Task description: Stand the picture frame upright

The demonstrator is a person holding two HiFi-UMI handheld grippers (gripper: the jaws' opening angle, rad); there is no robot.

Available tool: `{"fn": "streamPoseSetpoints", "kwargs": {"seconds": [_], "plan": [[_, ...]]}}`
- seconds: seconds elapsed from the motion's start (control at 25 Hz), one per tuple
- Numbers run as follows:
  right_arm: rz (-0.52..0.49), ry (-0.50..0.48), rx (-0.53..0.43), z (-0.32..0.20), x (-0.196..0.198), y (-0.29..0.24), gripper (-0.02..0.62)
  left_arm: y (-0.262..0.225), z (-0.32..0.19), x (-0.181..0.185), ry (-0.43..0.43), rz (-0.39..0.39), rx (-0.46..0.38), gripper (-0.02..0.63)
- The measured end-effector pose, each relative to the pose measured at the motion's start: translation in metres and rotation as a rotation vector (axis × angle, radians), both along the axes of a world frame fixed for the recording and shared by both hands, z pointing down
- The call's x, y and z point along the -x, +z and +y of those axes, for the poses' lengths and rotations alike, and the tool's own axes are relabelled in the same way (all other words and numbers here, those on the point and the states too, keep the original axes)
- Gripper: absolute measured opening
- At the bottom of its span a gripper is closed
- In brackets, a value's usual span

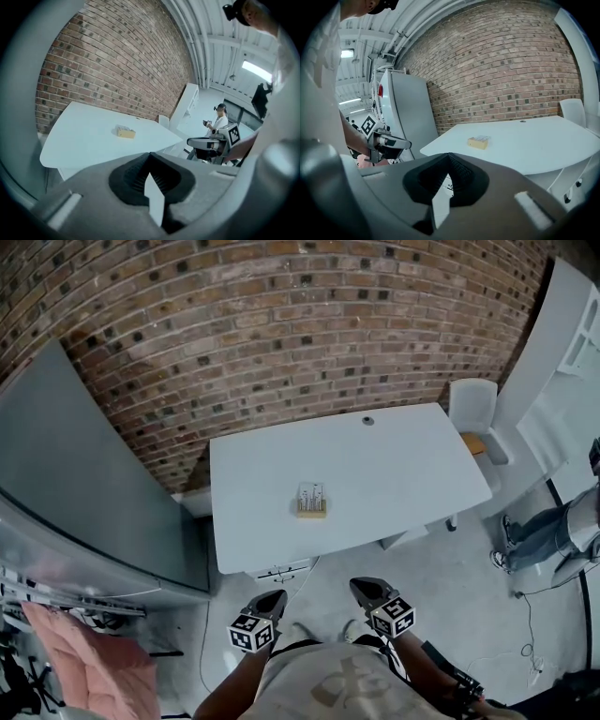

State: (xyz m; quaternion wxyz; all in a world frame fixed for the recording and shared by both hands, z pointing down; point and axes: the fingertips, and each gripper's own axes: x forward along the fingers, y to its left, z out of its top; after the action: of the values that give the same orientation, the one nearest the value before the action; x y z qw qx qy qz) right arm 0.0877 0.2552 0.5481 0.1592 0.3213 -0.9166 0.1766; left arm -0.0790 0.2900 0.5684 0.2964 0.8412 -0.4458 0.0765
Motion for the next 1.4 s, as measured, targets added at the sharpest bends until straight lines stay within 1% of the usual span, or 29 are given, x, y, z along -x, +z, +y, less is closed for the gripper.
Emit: {"fn": "streamPoseSetpoints", "kwargs": {"seconds": [0.12, 0.2, 0.36, 0.68, 0.92, 1.12, 1.4], "plan": [[0.004, 0.048, 0.003, 0.001, 0.005, 0.0, 0.006, -0.001, 0.001, 0.01, 0.019, 0.004, -0.005, 0.002], [0.002, 0.062, -0.004, 0.002, 0.007, -0.003, 0.006, -0.002, 0.002, 0.013, 0.03, 0.01, -0.012, 0.002], [-0.004, 0.058, -0.022, 0.007, 0.016, -0.011, 0.006, -0.002, 0.005, 0.019, 0.047, 0.018, -0.02, 0.002], [0.018, 0.064, -0.033, 0.0, 0.028, -0.012, 0.006, -0.01, 0.001, 0.032, 0.042, 0.043, -0.042, 0.002], [0.013, 0.047, -0.04, -0.018, 0.046, -0.015, 0.008, -0.009, -0.009, 0.039, 0.041, 0.052, -0.036, 0.002], [0.015, 0.047, -0.026, -0.033, 0.049, -0.008, 0.007, -0.009, -0.022, 0.04, 0.036, 0.049, -0.038, 0.002], [0.023, 0.021, 0.0, -0.065, 0.056, 0.001, 0.008, 0.005, -0.046, 0.046, 0.012, 0.037, -0.004, 0.002]]}}
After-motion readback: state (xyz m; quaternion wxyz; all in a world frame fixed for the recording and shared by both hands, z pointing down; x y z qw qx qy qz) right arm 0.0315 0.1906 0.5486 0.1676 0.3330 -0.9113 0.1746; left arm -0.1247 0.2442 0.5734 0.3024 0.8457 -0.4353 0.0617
